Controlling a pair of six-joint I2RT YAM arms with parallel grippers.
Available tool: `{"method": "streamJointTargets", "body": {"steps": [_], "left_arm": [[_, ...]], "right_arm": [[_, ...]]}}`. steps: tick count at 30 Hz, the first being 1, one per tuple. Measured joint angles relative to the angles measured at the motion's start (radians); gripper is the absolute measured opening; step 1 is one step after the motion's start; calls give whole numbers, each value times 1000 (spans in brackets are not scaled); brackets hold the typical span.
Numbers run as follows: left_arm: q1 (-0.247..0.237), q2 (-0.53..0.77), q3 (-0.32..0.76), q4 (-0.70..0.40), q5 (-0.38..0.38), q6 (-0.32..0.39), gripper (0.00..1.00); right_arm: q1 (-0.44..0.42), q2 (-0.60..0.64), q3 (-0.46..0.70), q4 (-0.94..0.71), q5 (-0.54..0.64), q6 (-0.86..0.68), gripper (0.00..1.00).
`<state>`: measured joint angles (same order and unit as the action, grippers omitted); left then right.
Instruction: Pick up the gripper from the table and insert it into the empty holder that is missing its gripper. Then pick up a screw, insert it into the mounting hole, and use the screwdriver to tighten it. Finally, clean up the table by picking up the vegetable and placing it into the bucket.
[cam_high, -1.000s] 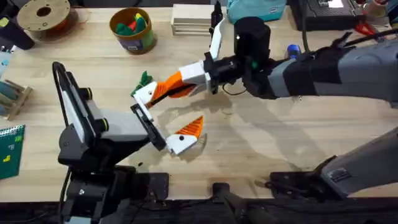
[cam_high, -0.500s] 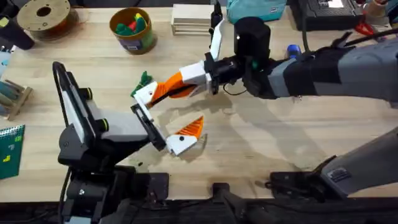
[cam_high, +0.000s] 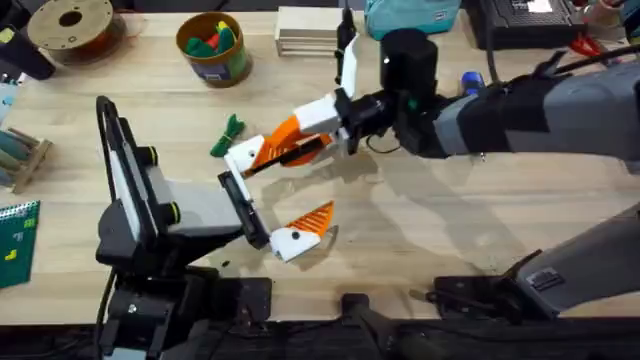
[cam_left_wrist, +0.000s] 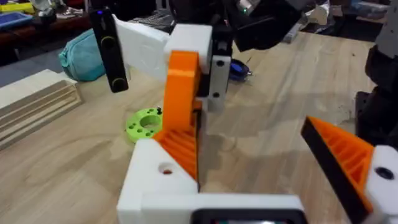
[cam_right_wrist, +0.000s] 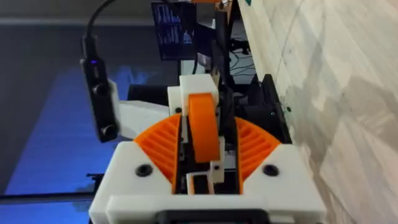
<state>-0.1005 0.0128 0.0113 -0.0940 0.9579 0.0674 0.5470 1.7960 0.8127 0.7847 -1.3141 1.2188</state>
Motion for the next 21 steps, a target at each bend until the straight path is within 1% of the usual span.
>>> {"method": "streamJointTargets", "body": {"steps": [5,8,9,10,12,14,21], "left_arm": [[0,0,0,0,4,4,995],[0,0,0,-1,8,4,995],[0,0,0,-1,8,4,995],[0,0,0,-1,11,4,995],[0,0,0,-1,11,4,995],[0,0,0,-1,12,4,996],[0,0,0,-1,12,4,996]], "right_arm": [[-73,0,0,24,-74,-8,476],[-131,0,0,24,-106,-24,488],[-152,0,0,24,-112,-35,509],[-218,0,0,10,-124,-93,730],[-257,0,-1,-24,-127,-149,906],[-290,1,-1,-49,-126,-206,935],[-369,1,-2,-68,-73,-365,937]]}}
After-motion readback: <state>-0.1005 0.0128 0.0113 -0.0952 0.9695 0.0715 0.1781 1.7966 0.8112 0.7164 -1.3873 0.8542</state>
